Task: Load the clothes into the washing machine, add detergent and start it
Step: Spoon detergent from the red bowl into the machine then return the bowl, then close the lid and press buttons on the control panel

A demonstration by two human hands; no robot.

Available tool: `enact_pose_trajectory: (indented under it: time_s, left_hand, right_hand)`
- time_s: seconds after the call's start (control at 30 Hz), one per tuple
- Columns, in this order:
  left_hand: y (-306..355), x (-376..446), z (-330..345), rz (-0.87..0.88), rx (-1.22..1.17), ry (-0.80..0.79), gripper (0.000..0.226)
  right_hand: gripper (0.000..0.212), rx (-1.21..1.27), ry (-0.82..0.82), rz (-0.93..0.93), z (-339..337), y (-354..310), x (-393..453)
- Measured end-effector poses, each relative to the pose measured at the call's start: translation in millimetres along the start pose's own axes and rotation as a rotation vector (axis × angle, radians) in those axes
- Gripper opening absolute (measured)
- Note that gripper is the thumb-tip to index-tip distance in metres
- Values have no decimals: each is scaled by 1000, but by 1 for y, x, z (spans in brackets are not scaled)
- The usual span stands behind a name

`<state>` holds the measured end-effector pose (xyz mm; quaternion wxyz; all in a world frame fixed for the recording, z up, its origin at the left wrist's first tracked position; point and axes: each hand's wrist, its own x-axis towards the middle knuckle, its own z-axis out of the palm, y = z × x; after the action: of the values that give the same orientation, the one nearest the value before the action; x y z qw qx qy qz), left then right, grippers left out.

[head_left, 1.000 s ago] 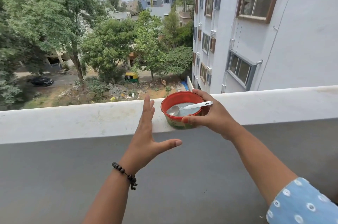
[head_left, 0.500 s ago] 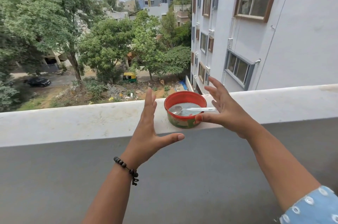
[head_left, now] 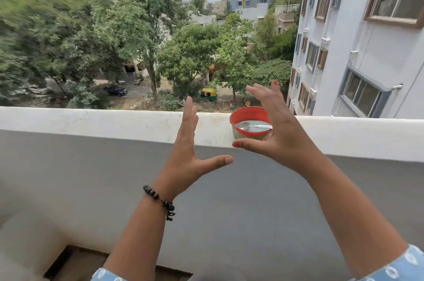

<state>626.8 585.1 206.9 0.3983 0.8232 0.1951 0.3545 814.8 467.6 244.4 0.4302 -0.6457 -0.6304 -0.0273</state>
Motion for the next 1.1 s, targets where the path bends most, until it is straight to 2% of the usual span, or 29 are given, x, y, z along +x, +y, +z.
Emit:
enact_pose_trajectory:
  time_s: [0.43,0.7,1.1]
  left_hand:
    - [85,-123,9,-131,193,289,129]
    - [126,-219,11,-321,243,454,128]
    - [186,-375,-29,-485,338,791,129]
  right_hand:
    - [91,248,-299,-294,5,-60,-49]
    - [87,392,-471,-408,27,-107,-91]
    - [82,592,-675,-667,86,-244,-155]
